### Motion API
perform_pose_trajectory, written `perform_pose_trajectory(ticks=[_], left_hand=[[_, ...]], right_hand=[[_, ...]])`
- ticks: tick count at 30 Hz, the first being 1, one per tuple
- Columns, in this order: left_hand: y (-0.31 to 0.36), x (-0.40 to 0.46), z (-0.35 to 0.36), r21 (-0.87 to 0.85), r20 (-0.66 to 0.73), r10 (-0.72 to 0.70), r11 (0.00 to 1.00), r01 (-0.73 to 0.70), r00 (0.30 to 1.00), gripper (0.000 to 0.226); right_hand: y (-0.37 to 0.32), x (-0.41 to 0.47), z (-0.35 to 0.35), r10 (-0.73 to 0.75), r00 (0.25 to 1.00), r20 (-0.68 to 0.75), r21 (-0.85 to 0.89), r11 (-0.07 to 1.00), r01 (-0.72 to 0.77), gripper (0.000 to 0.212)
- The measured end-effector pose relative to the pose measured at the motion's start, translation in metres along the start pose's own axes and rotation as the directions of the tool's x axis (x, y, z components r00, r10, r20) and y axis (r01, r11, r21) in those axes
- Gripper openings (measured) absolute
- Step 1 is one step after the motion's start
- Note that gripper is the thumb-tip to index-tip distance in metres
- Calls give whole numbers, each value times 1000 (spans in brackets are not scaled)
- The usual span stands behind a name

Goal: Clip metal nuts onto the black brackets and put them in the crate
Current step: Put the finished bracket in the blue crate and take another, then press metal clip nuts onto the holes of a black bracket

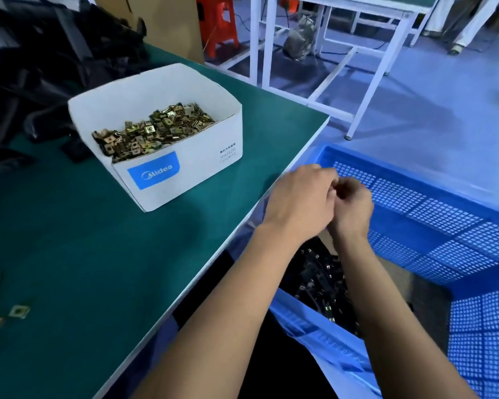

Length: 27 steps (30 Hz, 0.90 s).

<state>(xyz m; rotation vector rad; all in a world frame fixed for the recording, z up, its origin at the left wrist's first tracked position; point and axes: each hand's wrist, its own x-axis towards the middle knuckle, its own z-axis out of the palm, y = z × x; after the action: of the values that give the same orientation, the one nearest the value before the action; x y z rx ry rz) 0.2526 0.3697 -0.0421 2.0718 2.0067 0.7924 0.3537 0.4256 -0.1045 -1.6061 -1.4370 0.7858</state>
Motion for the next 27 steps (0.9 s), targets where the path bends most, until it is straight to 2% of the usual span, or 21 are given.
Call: perform_pose_trajectory(ticks=[3, 5, 7, 9, 11, 14, 16, 18, 20, 22, 24, 27], left_hand=[[-3, -4, -58, -89, -250, 22, 995, -46, 968, 18], [-15, -22, -100, -174, -454, 31, 977, -123, 891, 14], [-39, -51, -139, -267, -582, -44, 953, -140, 812, 11], [-71, -86, -169, -281, -646, -155, 959, -45, 747, 9], [-111, -124, -193, -217, -702, -250, 967, 134, 667, 9], [-168, -179, -221, -201, -701, -450, 869, 452, 554, 17], [-202, -218, -234, -227, -668, -575, 761, 607, 472, 15], [-228, -254, -239, -277, -653, -640, 699, 659, 405, 10], [-249, -289, -243, -302, -664, -661, 665, 683, 350, 16], [-264, -314, -245, -318, -671, -670, 646, 694, 317, 17], [-276, -326, -247, -362, -677, -682, 637, 681, 279, 15], [-285, -335, -248, -518, -648, -738, 606, 603, 185, 16]], right_hand=[[-83, -10, -10, -277, 961, -22, 39, 960, 278, 10], [-137, -29, -7, -425, 904, -36, 149, 893, 426, 10], [-185, -59, 10, -557, 831, -11, 271, 798, 538, 10], [-222, -97, 40, -673, 736, 80, 349, 710, 611, 8], [-250, -140, 81, -747, 618, 245, 340, 663, 667, 7], [-276, -195, 147, -715, 450, 535, 282, 653, 703, 11], [-288, -223, 189, -669, 369, 645, 196, 612, 766, 26], [-295, -238, 229, -645, 313, 697, 77, 502, 862, 46], [-296, -251, 261, -601, 263, 755, 6, 407, 914, 63], [-294, -260, 283, -581, 261, 771, -46, 358, 933, 69], [-293, -265, 293, -678, 309, 667, -109, 322, 940, 55], [-295, -271, 289, -768, 359, 531, -104, 361, 927, 31]])
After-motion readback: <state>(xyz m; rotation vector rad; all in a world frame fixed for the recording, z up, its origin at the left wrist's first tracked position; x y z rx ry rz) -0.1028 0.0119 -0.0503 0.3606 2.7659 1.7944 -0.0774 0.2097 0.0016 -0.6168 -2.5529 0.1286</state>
